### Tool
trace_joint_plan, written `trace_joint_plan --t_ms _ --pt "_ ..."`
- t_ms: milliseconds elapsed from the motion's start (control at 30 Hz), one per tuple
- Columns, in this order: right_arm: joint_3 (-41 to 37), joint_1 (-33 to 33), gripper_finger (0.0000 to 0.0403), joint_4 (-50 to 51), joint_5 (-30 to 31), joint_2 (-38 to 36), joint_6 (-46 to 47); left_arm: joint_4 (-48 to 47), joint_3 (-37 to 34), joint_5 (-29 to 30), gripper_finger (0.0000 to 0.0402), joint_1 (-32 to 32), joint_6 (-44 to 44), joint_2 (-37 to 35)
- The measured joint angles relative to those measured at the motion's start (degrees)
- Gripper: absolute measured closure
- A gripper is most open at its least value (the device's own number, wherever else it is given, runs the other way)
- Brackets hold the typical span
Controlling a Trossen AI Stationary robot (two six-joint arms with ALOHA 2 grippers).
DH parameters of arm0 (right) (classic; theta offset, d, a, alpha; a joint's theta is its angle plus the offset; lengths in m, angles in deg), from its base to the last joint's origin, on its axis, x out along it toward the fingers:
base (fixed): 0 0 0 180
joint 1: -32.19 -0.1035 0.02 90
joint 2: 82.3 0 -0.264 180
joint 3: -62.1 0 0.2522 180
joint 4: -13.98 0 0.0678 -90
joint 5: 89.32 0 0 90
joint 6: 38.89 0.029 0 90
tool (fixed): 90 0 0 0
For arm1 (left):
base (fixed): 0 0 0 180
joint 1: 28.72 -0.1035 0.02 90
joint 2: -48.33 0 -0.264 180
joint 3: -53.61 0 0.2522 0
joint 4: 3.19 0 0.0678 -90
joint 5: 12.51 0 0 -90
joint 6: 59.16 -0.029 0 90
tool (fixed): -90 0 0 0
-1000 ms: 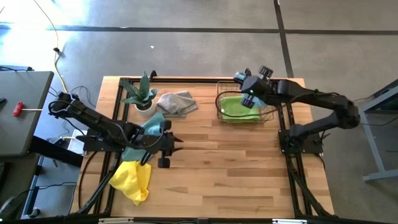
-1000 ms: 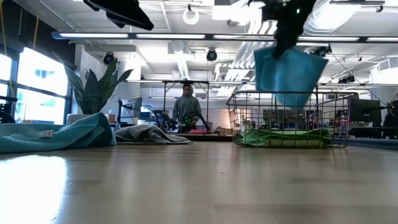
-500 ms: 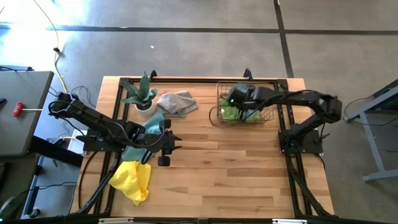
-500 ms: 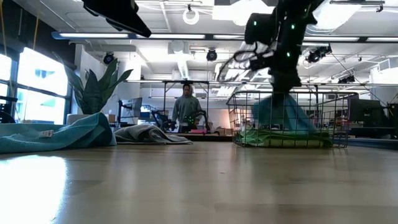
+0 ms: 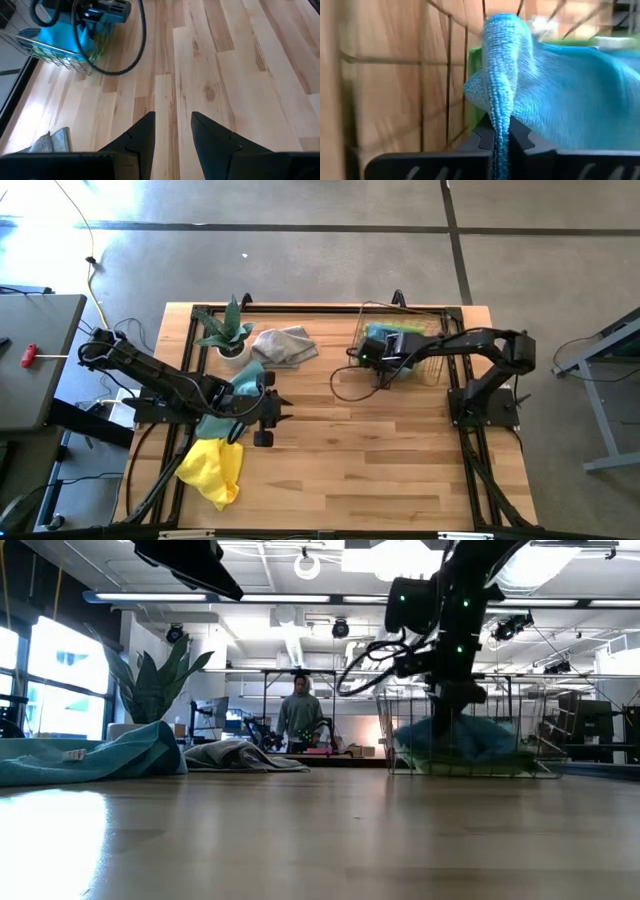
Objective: Fold microfiber towels
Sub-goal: Put the folded blue microfiber towel into the wire basket
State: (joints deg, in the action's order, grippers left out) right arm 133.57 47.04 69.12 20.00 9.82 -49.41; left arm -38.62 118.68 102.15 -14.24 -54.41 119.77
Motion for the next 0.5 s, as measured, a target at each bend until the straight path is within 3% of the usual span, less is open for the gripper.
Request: trace_joint_plan --t_ms 400,500 --pt "3.18 0.34 0.0402 -0.33 -0.8 -0.94 0.22 -0.04 0.0 0.0 0.0284 0.0 -0.04 0.01" --pt "3.18 0.56 0.0384 -1.16 -1.33 -0.94 0.42 -0.1 0.0 -0.01 0.0284 0.0 -0.47 0.0"
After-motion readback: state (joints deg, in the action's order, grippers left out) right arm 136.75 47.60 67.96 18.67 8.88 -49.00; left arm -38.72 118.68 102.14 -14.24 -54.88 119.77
